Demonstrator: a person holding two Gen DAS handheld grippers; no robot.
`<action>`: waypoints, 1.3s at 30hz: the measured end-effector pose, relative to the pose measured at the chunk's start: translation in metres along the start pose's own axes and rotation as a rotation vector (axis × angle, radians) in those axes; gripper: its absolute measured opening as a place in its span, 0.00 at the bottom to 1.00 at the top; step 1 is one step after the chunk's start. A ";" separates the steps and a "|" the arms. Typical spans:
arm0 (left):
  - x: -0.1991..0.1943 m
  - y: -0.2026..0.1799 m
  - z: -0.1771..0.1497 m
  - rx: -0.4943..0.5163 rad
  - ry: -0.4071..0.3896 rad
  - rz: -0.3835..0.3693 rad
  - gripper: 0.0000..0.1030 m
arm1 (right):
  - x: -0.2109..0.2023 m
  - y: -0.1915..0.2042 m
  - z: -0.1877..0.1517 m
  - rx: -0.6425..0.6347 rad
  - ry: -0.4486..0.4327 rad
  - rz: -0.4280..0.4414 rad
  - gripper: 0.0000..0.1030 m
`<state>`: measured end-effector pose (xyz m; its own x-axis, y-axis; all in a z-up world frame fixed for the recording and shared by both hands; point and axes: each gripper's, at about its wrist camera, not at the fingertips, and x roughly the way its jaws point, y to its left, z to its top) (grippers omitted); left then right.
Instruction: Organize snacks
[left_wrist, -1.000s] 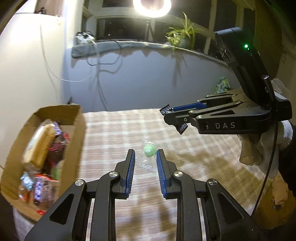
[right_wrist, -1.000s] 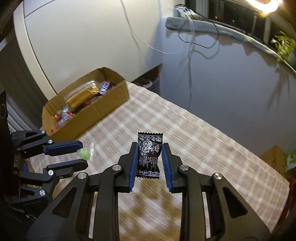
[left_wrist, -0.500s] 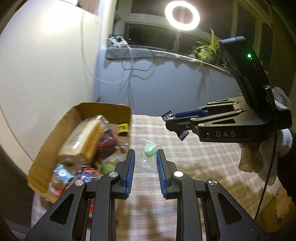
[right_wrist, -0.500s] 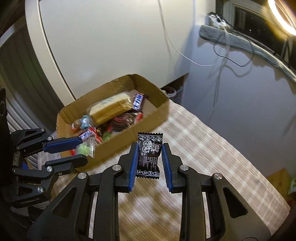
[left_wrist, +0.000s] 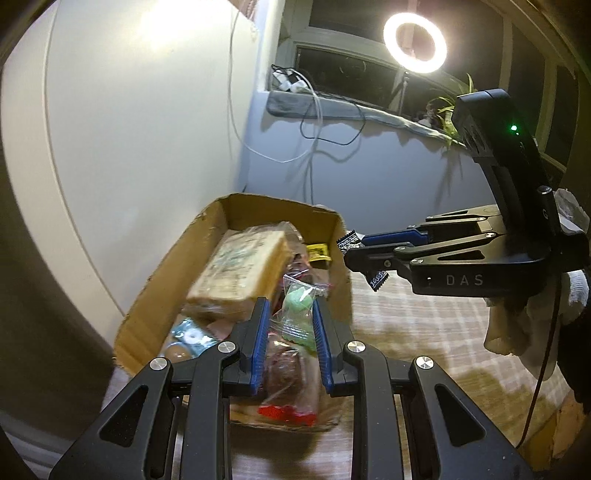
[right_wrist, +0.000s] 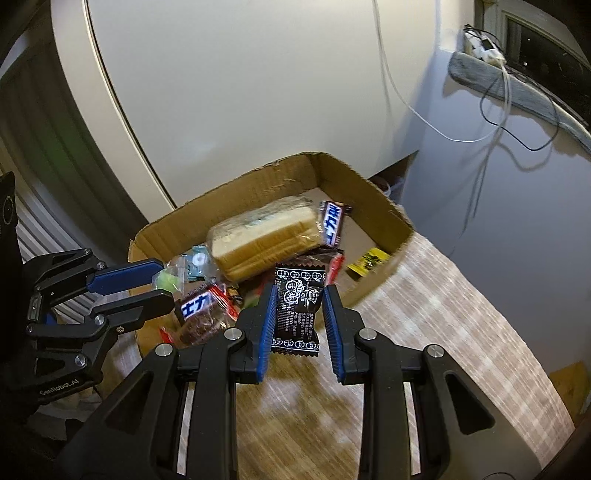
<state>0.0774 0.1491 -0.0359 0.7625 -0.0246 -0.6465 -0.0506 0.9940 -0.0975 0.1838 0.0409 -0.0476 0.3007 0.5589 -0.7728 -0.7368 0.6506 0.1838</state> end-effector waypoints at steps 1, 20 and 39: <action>0.000 0.002 0.000 -0.003 0.001 0.002 0.22 | 0.003 0.002 0.001 -0.004 0.003 0.005 0.26; 0.004 0.021 -0.004 -0.033 0.020 0.033 0.22 | 0.033 0.008 0.014 -0.025 0.046 -0.001 0.26; 0.013 0.027 -0.004 -0.037 0.035 0.081 0.72 | 0.033 -0.005 0.015 -0.015 0.011 -0.087 0.83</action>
<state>0.0833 0.1756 -0.0500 0.7320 0.0517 -0.6794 -0.1359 0.9882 -0.0711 0.2067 0.0635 -0.0650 0.3580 0.4948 -0.7919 -0.7173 0.6887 0.1060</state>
